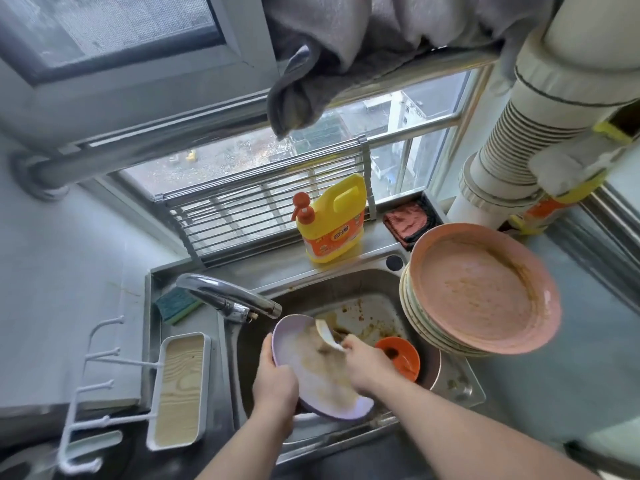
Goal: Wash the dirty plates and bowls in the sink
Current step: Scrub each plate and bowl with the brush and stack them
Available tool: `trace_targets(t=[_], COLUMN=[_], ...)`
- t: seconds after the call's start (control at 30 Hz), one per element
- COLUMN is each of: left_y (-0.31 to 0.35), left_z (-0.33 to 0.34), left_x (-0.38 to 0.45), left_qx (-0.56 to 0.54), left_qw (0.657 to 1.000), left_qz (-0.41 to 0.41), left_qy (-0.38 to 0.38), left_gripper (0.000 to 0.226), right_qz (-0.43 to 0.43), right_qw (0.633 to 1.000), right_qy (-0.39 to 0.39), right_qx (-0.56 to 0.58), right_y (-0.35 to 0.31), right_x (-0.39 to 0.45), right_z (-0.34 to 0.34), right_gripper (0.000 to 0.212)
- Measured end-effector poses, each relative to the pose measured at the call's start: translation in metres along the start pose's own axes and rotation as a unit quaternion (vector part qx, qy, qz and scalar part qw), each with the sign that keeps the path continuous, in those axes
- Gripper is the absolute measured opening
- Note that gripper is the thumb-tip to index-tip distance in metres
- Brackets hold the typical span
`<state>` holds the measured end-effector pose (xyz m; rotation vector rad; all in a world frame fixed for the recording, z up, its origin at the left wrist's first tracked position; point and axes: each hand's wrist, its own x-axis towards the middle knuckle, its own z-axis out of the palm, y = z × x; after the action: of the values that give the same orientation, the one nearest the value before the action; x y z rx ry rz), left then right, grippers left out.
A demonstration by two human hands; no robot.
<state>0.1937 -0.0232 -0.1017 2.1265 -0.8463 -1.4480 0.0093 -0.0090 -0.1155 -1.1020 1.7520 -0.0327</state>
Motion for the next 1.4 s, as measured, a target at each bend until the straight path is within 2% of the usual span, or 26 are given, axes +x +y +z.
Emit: trace_targets(t=[0.1,0.17,0.27,0.33,0.4,0.47,0.53,0.63,0.73,0.83,0.93,1.0,1.1,1.17,1.27,1.33,1.4], left_y=[-0.011,-0.014,-0.003,0.003,0.007,0.011,0.014,0.012,0.016,0.013,0.014,0.013,0.011,0.014,0.014,0.013,0.018], left_z=[0.008,0.009,0.006,0.005,0.008,0.012,0.019,0.023,0.015,0.003,0.0,0.003,0.001,-0.006,-0.016,-0.014,-0.007], left_x=[0.014,0.027,0.024,0.023,0.025,0.022,0.019,0.023,0.027,0.034,0.028,0.024,0.026,0.027,0.023,0.019,0.013], left_qx=[-0.031,-0.056,-0.038,-0.029,-0.03,-0.061,-0.075,-0.141,-0.138,-0.092,-0.098,-0.1,-0.106,-0.119,-0.082,-0.078,-0.075], left_qw=[0.999,0.996,0.992,0.993,0.996,0.997,0.997,0.988,0.985,0.989,0.992,0.993,0.992,0.989,0.993,0.995,0.996], left_qz=[-0.014,-0.024,-0.008,0.004,0.022,0.02,0.001,-0.054,-0.046,0.004,0.018,0.018,0.017,0.019,0.019,0.015,0.01], left_qy=[0.023,0.062,0.116,0.117,0.083,0.034,0.018,0.034,0.096,0.118,0.073,0.053,0.071,0.087,0.085,0.067,0.047], left_gripper=[0.037,0.03,0.038,0.04,0.038,0.034,0.034,0.029,0.038,0.042,0.038,0.036,0.033,0.036,0.044,0.044,0.041], right_qz=[-0.07,-0.099,-0.087,-0.045,-0.003,0.013,-0.006,-0.091,-0.134,-0.057,0.001,-0.002,-0.09,-0.114,-0.032,0.009,-0.018], right_qw=[0.996,0.993,0.991,0.989,0.988,0.99,0.993,0.993,0.986,0.987,0.984,0.987,0.99,0.989,0.995,0.994,0.994], right_qy=[-0.016,-0.05,-0.077,-0.067,-0.029,0.027,0.051,0.007,-0.012,-0.022,0.037,0.04,-0.001,-0.002,0.025,0.045,0.052], right_qx=[0.047,0.026,-0.061,-0.124,-0.151,-0.137,-0.111,-0.071,-0.102,-0.146,-0.177,-0.156,-0.108,-0.091,-0.093,-0.095,-0.092], right_y=[-0.038,-0.033,0.01,0.036,0.049,0.039,0.012,-0.026,-0.012,0.029,0.032,0.003,-0.031,-0.019,0.017,0.018,-0.009], right_x=[-0.023,-0.051,-0.08,-0.078,-0.059,-0.036,-0.022,-0.043,-0.087,-0.083,-0.048,-0.039,-0.065,-0.089,-0.067,-0.042,-0.032], right_z=[0.02,0.021,0.001,-0.024,-0.046,-0.056,-0.045,-0.003,-0.002,-0.04,-0.066,-0.055,-0.002,0.012,-0.013,-0.028,-0.02], right_gripper=[0.028,0.029,0.027,0.025,0.021,0.015,0.021,0.036,0.03,0.023,0.016,0.015,0.034,0.033,0.024,0.014,0.027])
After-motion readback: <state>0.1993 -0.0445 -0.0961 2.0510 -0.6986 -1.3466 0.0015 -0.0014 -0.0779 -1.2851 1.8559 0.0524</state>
